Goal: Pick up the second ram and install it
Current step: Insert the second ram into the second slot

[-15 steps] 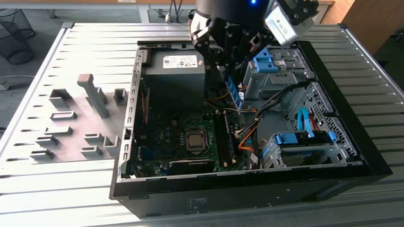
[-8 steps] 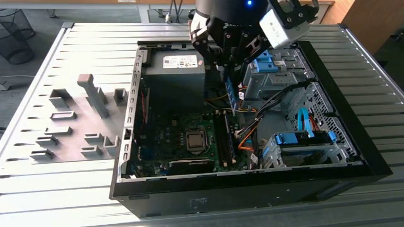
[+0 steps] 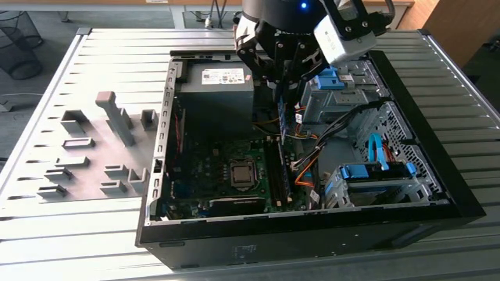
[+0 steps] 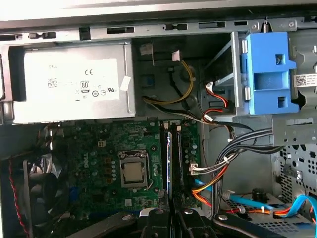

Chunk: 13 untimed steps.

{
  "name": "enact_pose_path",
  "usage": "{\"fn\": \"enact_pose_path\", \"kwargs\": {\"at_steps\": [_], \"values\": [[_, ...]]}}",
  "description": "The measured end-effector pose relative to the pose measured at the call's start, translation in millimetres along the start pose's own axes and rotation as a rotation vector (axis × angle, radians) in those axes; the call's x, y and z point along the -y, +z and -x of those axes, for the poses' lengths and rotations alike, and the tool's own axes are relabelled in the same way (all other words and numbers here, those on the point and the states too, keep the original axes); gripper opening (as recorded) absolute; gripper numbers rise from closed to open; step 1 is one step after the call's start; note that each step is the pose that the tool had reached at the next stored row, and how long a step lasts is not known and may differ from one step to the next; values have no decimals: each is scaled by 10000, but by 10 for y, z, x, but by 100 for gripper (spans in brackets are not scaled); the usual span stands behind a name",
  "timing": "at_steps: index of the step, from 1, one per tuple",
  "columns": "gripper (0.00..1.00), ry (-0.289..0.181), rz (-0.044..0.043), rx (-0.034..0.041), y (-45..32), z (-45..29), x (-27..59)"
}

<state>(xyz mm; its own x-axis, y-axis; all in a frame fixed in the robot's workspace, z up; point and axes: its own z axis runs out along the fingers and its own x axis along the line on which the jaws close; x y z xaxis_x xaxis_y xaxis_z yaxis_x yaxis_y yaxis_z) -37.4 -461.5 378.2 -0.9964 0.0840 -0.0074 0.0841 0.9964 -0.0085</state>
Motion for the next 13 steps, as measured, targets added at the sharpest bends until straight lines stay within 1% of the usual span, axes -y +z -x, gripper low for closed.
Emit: {"fn": "enact_pose_path", "kwargs": {"at_steps": [2, 7, 8, 13], "values": [[14, -48, 0, 0, 12, 1, 0], [14, -876, 7, 7, 61, 4, -1], [14, -935, 7, 8, 79, 8, -2], [14, -947, 7, 8, 171, 31, -5]]}}
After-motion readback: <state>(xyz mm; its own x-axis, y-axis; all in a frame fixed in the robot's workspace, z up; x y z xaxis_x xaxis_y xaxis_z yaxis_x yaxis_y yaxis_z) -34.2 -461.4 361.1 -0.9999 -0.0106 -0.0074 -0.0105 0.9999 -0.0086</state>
